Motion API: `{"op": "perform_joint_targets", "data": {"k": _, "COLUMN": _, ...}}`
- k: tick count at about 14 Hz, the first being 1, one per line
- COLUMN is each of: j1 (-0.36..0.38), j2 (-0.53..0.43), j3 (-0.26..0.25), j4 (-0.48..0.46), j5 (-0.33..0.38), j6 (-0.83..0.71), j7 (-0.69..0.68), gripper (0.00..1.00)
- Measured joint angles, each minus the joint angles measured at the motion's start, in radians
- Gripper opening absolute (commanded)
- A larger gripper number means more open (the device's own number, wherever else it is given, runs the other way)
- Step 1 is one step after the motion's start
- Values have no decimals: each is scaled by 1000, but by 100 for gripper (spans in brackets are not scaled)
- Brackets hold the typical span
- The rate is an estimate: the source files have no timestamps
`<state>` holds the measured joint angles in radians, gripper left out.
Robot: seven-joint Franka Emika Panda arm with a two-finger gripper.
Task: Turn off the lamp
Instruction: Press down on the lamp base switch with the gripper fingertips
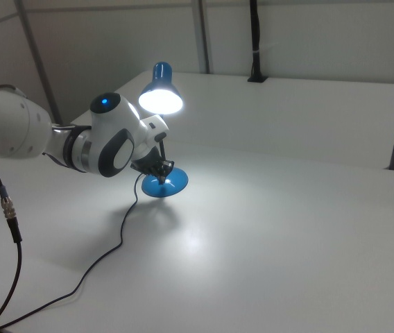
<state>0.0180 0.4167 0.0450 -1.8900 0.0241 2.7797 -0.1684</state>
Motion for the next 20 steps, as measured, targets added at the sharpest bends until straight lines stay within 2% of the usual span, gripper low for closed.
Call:
{"op": "perform_joint_targets", "data": {"k": 4, "j1": 0, "j2": 42, "j3": 3, "j4": 0, "j5": 0, "j6": 97, "j7": 0, "gripper": 0}}
{"op": "perform_joint_targets", "data": {"k": 20, "j1": -1, "j2": 48, "j3": 8, "j4": -1, "j5": 0, "j6": 103, "j7": -29, "gripper": 0}}
